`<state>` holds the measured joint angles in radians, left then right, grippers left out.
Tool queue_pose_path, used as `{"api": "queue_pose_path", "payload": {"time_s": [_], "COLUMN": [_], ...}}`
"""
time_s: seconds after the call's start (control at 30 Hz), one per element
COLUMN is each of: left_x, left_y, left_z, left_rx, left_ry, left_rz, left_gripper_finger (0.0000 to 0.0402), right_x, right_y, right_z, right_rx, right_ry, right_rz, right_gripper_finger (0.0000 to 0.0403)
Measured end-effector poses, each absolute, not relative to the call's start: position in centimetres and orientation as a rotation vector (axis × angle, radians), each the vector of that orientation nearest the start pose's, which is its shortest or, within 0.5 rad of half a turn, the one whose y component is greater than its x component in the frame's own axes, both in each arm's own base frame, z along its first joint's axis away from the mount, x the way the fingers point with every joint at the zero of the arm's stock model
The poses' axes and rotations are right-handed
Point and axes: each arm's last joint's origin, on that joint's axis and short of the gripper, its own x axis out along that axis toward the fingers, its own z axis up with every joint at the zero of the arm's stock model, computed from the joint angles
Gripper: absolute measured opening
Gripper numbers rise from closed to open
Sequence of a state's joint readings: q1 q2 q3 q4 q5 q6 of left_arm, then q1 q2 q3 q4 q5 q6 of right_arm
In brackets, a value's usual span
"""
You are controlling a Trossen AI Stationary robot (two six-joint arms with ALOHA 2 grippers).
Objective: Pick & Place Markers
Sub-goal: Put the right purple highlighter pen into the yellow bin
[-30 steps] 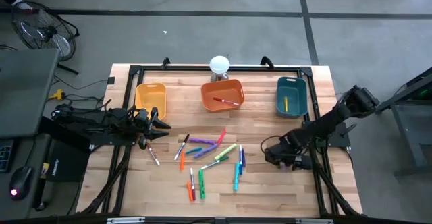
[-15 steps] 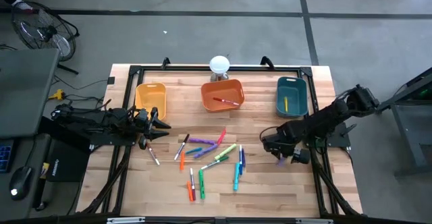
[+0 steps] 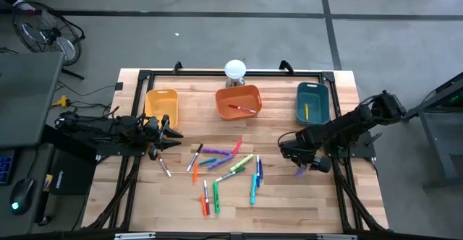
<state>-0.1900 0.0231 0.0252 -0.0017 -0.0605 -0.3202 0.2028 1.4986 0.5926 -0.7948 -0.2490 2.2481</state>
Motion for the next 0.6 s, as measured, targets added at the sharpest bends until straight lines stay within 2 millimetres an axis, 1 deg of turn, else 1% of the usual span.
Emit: {"api": "queue_pose_path", "payload": {"time_s": [0.27,0.43,0.6], "left_x": [9.62,9.62,9.61], "left_y": [-1.67,-1.67,-1.67], "left_z": [17.02,17.01,17.02], "left_rx": [-0.32,-0.32,-0.32], "left_ry": [0.02,0.021,0.02], "left_rz": [-0.128,-0.128,-0.128], "left_gripper_finger": [0.0131,0.0131,0.0131], "right_x": [18.32,18.38,18.44], "right_y": [4.45,4.9,5.03], "right_z": [11.54,11.49,11.46], "right_rx": [1.593,1.58,1.571], "right_ry": [1.207,1.195,1.188], "right_rz": [-1.657,-1.63,-1.613], "right_gripper_finger": [0.0159,0.0143,0.0115]}}
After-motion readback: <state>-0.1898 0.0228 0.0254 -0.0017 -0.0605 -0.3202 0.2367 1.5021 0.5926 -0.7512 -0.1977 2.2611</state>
